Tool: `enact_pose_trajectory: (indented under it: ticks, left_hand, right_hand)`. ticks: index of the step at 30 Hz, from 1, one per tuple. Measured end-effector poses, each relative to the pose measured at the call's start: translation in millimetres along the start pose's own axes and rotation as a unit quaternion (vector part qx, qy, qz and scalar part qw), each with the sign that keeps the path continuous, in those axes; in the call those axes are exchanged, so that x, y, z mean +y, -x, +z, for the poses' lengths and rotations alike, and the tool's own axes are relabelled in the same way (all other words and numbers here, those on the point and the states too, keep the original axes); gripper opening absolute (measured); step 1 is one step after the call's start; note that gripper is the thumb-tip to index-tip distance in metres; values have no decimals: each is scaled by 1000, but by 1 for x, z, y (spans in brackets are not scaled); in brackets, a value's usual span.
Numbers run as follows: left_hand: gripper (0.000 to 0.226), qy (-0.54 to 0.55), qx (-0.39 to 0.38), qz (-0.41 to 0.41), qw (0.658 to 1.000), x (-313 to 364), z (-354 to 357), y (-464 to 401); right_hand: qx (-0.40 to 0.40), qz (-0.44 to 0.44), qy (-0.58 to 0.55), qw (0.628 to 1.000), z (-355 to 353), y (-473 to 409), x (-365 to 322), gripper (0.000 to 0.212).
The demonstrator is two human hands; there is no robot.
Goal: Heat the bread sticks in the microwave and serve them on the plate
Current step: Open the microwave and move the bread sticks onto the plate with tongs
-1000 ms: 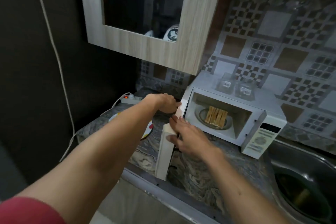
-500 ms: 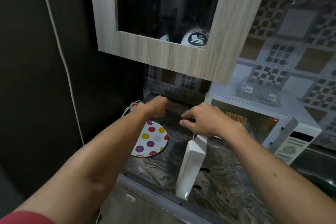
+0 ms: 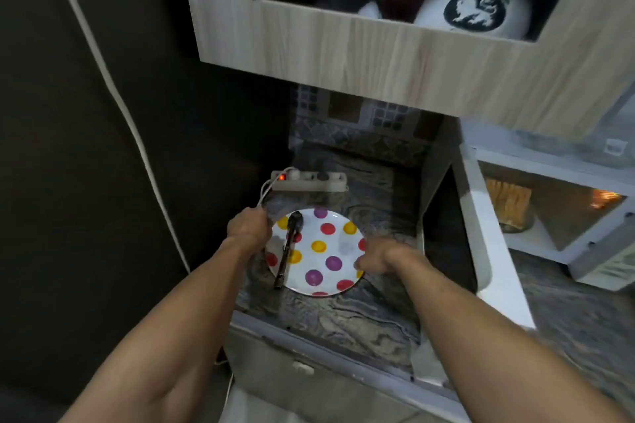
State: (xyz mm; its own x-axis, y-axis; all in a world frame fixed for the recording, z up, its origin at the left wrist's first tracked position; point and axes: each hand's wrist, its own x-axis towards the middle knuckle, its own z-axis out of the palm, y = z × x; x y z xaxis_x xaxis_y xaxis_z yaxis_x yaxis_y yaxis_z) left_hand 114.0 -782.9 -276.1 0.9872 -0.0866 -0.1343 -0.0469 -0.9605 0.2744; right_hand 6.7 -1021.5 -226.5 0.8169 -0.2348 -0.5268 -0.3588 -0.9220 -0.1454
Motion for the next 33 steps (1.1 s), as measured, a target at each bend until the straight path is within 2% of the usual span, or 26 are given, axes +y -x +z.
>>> enact_pose_trajectory:
  ticks: [5, 10, 15, 18, 21, 24, 27, 29, 31, 33]
  left_hand:
    - [44, 65, -30, -65, 995, -10, 29, -31]
    - [49, 137, -54, -90, 985, -10, 52, -47]
    - [38, 193, -31, -152, 969, -15, 68, -48]
    - [26, 286, -16, -190, 939, -11, 69, -39]
    - [11, 395, 12, -209, 895, -3, 71, -20]
    - [21, 473, 28, -234, 849, 5, 72, -4]
    - [27, 542, 47, -263, 797, 14, 77, 10]
    - [25, 574, 62, -279, 767, 17, 82, 18]
    - [18, 591, 71, -282, 752, 19, 87, 28]
    - [21, 603, 89, -282, 741, 19, 89, 38]
  right_hand:
    - [72, 67, -195, 976, 40, -38, 10, 39]
    - [91, 142, -314, 934, 61, -70, 9, 35]
    - [101, 190, -329, 919, 82, -94, 14, 15]
    - [117, 220, -403, 881, 86, -90, 11, 19]
    - [129, 229, -494, 829, 90, -82, 6, 19]
    - [154, 233, -605, 746, 102, -78, 6, 28]
    - [164, 228, -665, 691, 108, -64, 2, 28]
    - [167, 213, -689, 672, 112, -56, 3, 28]
    - [161, 196, -709, 658, 118, -45, 6, 30]
    - [155, 184, -717, 655, 122, -34, 8, 32]
